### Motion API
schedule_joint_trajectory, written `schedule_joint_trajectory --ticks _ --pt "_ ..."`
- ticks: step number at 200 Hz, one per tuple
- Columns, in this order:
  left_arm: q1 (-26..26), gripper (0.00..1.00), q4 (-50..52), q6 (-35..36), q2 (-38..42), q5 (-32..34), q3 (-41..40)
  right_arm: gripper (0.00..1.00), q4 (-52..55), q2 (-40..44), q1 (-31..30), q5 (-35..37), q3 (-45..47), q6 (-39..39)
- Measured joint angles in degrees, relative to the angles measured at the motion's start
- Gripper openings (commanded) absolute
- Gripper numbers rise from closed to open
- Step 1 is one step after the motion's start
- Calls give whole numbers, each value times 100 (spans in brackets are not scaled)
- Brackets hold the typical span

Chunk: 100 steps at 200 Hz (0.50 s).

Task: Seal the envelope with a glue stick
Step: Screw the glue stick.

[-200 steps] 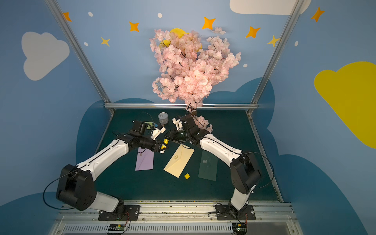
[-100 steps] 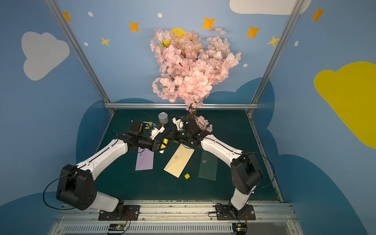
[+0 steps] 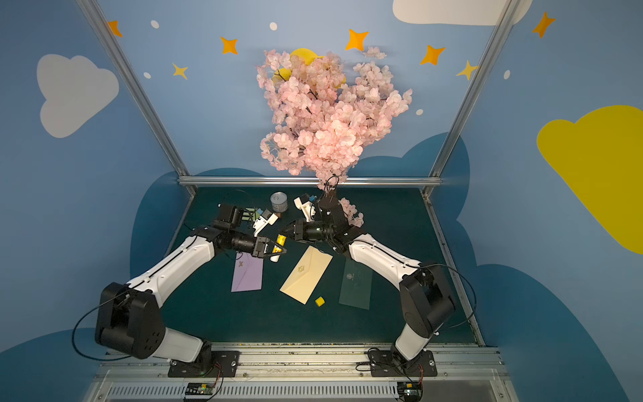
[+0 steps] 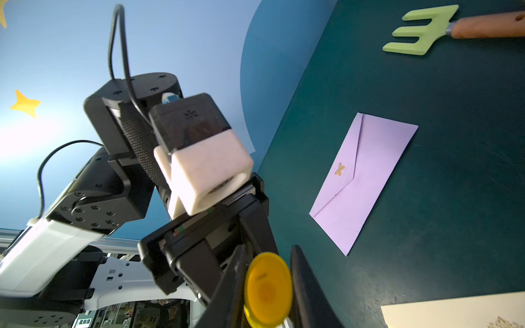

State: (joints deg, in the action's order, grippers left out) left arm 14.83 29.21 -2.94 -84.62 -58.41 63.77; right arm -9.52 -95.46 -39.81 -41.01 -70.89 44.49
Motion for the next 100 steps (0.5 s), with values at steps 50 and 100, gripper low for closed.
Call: schedule_joint_trajectory --ticks 50,100 --pt "-48 2 -70 -35 125 -264 0 43 -280 61 4 -267 42 35" --pt "-13 3 -249 -28 289 -260 -2 32 -372 46 -122 -485 42 63"
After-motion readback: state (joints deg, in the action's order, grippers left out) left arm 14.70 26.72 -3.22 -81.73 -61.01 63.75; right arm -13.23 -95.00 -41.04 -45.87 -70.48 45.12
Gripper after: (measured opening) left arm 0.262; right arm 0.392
